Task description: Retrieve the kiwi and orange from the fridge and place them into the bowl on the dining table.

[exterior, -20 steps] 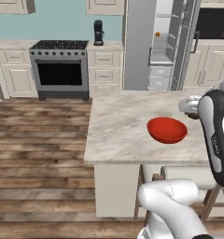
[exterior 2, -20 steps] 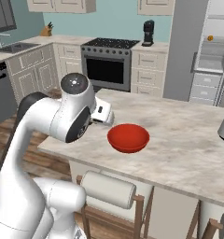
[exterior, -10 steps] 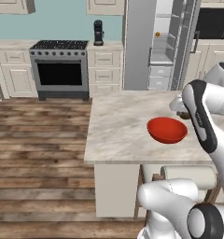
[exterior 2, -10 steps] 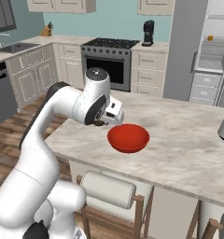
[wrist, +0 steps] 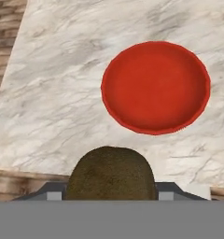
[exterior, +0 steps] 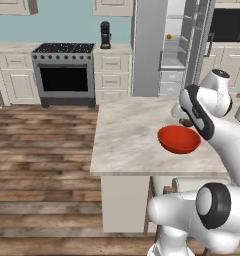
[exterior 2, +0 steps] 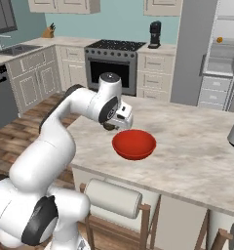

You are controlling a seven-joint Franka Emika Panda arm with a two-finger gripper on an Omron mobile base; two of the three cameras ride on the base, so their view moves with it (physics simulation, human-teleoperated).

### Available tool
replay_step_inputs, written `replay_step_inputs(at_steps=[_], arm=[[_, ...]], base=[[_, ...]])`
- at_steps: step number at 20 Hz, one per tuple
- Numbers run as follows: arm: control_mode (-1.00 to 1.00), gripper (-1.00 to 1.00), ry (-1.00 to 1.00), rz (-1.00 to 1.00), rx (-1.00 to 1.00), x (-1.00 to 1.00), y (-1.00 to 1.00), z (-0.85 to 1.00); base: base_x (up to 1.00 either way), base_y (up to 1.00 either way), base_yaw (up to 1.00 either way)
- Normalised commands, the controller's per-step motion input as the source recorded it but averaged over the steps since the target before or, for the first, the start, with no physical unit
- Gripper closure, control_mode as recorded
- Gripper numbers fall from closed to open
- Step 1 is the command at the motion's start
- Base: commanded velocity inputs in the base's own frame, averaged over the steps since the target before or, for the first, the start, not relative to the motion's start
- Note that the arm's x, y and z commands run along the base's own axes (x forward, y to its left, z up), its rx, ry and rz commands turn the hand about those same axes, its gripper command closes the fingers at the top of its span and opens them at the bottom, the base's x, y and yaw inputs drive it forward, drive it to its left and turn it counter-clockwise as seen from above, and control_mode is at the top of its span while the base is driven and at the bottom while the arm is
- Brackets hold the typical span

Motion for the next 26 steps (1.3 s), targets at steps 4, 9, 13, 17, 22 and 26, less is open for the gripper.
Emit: replay_step_inputs(at_steps=[4, 9, 13, 17, 22, 26], arm=[[-1.0, 1.0, 0.0, -0.06, 0.0, 0.37, -0.22, -0.57], [-1.0, 1.0, 0.0, -0.07, 0.0, 0.27, -0.33, -0.45], [-1.0, 1.0, 0.0, -0.08, 0.0, 0.24, -0.28, -0.31], [-1.0, 1.0, 0.0, -0.07, 0.0, 0.31, -0.14, -0.27], [-1.0, 1.0, 0.0, -0.06, 0.0, 0.4, -0.04, -0.21], [-1.0, 1.0, 0.0, -0.06, 0.0, 0.36, -0.01, -0.29]], base=[[0.0, 0.0, 0.0], [0.0, 0.0, 0.0], [0.0, 0.0, 0.0], [0.0, 0.0, 0.0], [0.0, 0.0, 0.0], [0.0, 0.0, 0.0]])
